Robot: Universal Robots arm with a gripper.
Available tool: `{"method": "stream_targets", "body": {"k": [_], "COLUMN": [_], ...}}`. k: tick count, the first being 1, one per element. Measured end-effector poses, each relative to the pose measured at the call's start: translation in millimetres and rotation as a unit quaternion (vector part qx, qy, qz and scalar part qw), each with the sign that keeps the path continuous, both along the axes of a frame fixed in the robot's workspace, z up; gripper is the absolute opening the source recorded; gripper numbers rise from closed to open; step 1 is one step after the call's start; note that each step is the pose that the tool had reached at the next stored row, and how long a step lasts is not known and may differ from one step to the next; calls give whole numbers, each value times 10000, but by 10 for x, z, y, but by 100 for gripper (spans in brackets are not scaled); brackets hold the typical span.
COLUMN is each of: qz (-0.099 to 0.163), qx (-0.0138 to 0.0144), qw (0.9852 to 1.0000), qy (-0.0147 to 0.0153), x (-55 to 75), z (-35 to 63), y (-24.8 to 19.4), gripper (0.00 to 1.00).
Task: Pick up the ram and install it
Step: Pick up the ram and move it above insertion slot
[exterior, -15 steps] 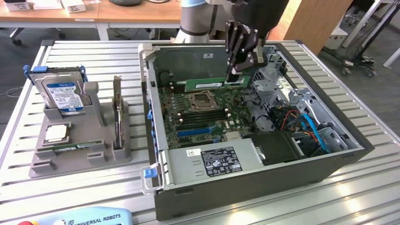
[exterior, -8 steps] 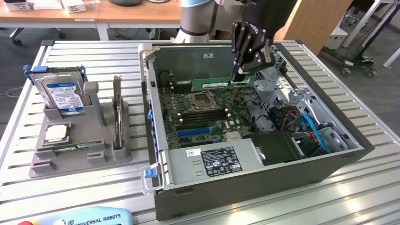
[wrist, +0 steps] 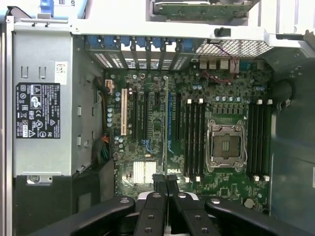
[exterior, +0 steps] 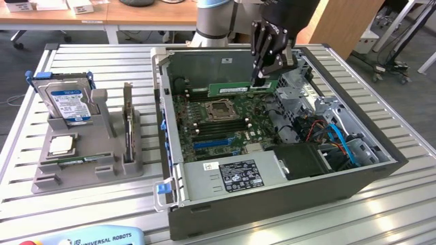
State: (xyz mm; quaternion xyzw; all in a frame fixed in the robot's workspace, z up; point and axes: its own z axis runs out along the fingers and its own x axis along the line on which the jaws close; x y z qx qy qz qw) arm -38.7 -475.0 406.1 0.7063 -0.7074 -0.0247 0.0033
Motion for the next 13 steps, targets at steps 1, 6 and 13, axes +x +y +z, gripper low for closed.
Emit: {"method": "stream_targets", "body": {"k": [1, 6, 13], "qz": [0, 0, 0], "qx": [1, 3, 12], "qw": [10000, 10000, 10000], "qy": [0, 0, 0], "x": [0, 1, 2], "z": [-1, -5, -11], "y": [23, 140, 303], "gripper": [11, 11, 11]}}
